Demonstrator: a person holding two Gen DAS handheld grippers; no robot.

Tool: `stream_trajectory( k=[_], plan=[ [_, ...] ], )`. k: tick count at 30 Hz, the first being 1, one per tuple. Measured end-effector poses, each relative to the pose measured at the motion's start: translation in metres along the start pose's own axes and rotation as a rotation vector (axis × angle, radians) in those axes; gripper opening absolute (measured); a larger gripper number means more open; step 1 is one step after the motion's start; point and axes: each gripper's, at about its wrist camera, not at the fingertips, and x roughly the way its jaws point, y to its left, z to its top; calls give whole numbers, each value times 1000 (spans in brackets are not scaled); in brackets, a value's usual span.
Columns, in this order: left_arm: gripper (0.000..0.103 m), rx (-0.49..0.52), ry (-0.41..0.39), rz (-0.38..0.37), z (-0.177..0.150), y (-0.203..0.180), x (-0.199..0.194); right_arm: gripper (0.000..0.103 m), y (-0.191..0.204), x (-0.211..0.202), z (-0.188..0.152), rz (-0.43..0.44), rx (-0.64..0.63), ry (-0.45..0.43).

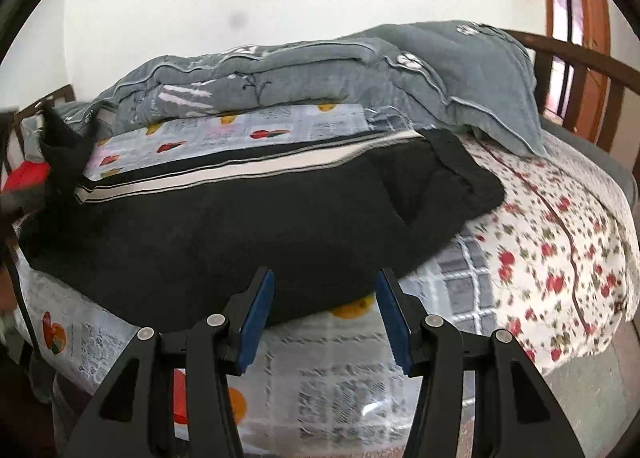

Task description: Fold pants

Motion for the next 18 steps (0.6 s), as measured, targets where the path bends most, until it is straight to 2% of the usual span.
stream_trajectory(
  k=[2, 4, 6, 7, 9, 11, 13, 15, 18],
  plan=[
    [10, -1, 65, 1, -11, -19, 12, 52, -6, 1, -4, -11, 11, 12],
    [10, 4, 47, 45, -19, -27, 11, 52, -7, 1, -6, -14, 17, 19],
    [14, -15, 48, 29, -20, -23, 3, 52, -5, 0, -7, -11, 20, 17],
    [17, -43, 56, -10, -20, -17, -3, 52, -4, 0, -8, -5, 21, 16],
    [34, -83, 80, -64, -20, -6, -11, 52, 0, 0, -6, 7, 19, 17],
    [40, -110, 80, -89, -26, 6, -23, 52, 9, 2, -3, 19, 16, 16],
    [49, -140, 45, -109, -32, 23, -41, 52, 19, 2, 1, 36, 14, 13],
    [69, -182, 2, -90, -42, 44, -58, 52, 35, 4, 8, 60, 5, 12],
    [71, -268, -39, -48, -56, 86, -75, 53, 61, 6, 17, 108, -17, 12]
  ],
)
